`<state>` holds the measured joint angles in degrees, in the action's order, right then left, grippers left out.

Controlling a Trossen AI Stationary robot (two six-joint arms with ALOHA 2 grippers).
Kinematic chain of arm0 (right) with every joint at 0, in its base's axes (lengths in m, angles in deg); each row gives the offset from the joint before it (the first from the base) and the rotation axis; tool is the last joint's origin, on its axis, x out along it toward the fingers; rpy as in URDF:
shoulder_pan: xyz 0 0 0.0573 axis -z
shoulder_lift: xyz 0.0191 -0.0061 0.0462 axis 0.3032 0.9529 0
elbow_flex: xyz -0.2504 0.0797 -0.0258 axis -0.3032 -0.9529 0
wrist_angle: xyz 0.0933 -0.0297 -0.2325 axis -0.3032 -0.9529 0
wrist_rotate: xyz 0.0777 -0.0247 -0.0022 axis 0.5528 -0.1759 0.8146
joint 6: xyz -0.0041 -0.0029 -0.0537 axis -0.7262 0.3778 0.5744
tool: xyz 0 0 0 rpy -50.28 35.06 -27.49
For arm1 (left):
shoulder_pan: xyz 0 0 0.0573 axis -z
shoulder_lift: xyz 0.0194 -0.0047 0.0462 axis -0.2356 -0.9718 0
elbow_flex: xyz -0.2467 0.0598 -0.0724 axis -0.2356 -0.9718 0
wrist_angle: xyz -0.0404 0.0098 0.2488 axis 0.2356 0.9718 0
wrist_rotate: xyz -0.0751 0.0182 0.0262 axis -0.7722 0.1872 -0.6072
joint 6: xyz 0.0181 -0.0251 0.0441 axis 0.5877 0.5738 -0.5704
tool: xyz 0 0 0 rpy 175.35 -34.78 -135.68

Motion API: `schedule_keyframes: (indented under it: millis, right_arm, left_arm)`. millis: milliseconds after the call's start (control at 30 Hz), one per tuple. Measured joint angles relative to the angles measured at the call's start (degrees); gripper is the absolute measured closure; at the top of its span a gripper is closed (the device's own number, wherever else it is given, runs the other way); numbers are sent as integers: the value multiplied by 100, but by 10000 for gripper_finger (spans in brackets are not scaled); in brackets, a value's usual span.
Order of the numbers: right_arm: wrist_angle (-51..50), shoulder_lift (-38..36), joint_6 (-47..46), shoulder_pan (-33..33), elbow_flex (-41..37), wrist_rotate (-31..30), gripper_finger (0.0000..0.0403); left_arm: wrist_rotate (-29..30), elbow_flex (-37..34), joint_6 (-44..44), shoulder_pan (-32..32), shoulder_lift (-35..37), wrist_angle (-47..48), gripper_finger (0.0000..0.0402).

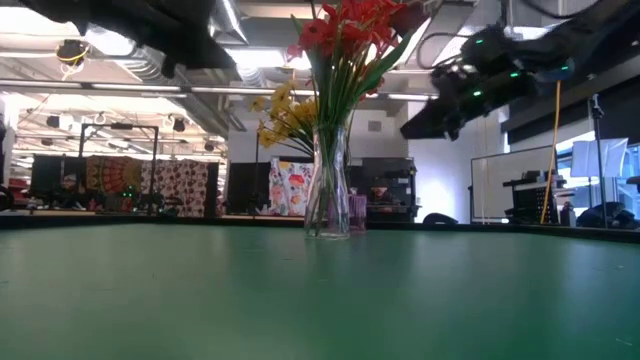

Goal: Sort flowers into vase by color
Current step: Return to Home Position

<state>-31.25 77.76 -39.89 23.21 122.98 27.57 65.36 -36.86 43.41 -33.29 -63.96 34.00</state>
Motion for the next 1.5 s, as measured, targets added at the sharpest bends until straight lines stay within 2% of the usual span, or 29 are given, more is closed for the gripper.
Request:
schedule_keyframes:
  millis: [100, 267, 367, 467, 600, 767, 900, 1067, 1167, 1267, 1367, 1500]
  right_arm:
    - [102, -606, -123, 2, -429, 114, 271]
    - [965, -1702, -429, 2, -1248, 357, 337]
    - [1032, -2448, -438, -2, -1534, 157, 370]
    - [1003, -3173, -383, -2, -1748, -56, 395]
    - [1024, -3976, -288, -2, -2038, 7, 395]
    - [1004, -4798, -332, -2, -2557, 407, 399]
    - [1054, -5601, -614, -2, -2894, 379, 400]
    - [529, -6362, -921, -2, -3052, -188, 401]
    - [48, -6770, -1021, -2, -3045, -278, 401]
    - [-349, -7163, -1055, -2, -3047, -737, 401]
    - [-358, -7197, -1055, -37, -3043, -1077, 401]
    - [-294, -7065, -926, -448, -3036, -1264, 402]
  left_arm:
    - [-237, 0, 40, -4, 383, 211, 401]
    - [-387, 0, 197, 152, 883, 806, 401]
    - [-411, 0, 259, 396, 1021, 881, 401]
    - [-429, 0, -51, 746, 1068, 916, 401]
    - [-443, 0, -491, 1117, 1070, 895, 401]
    - [-444, 0, -631, 1346, 1216, 986, 401]
    - [-406, -409, -631, 1337, 1641, 876, 401]
    - [-682, -1214, -459, 1328, 2333, 184, 401]
    - [-692, -1539, -293, 1327, 2628, 168, 401]
    - [-698, -1669, -192, 1327, 2890, 185, 401]
    - [-698, -1753, -180, 1327, 3086, 190, 401]
    - [-699, -1883, -177, 1327, 3244, 186, 401]
